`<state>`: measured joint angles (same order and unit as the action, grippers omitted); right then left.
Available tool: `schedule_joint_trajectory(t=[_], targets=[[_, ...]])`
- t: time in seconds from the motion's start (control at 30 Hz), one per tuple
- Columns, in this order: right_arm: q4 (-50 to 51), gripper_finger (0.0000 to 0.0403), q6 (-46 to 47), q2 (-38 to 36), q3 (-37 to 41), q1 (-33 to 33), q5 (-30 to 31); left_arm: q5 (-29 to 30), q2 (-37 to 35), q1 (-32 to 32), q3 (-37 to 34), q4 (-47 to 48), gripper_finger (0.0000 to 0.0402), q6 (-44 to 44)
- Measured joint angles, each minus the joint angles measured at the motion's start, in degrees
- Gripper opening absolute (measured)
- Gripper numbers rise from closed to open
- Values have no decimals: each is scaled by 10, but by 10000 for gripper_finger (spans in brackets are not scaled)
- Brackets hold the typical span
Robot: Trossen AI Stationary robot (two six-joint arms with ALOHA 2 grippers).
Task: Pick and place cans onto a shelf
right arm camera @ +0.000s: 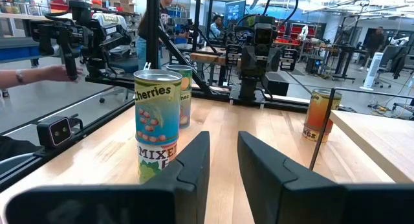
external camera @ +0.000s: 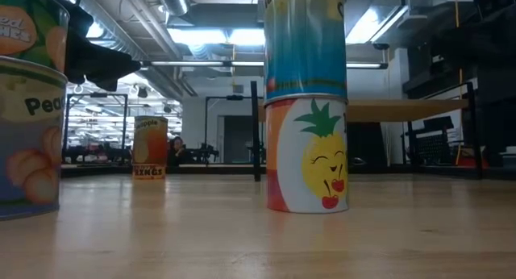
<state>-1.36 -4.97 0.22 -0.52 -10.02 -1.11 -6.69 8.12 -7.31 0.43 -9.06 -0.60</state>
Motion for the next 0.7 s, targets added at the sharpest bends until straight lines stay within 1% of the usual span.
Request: schedule_joint_trajectory(t=[0.47,0.7], targets=[[0,85,0,0,0,0,0,0,0,0,0,0,121,0],[0,85,0,0,0,0,0,5,0,0,0,-7,121,-15]])
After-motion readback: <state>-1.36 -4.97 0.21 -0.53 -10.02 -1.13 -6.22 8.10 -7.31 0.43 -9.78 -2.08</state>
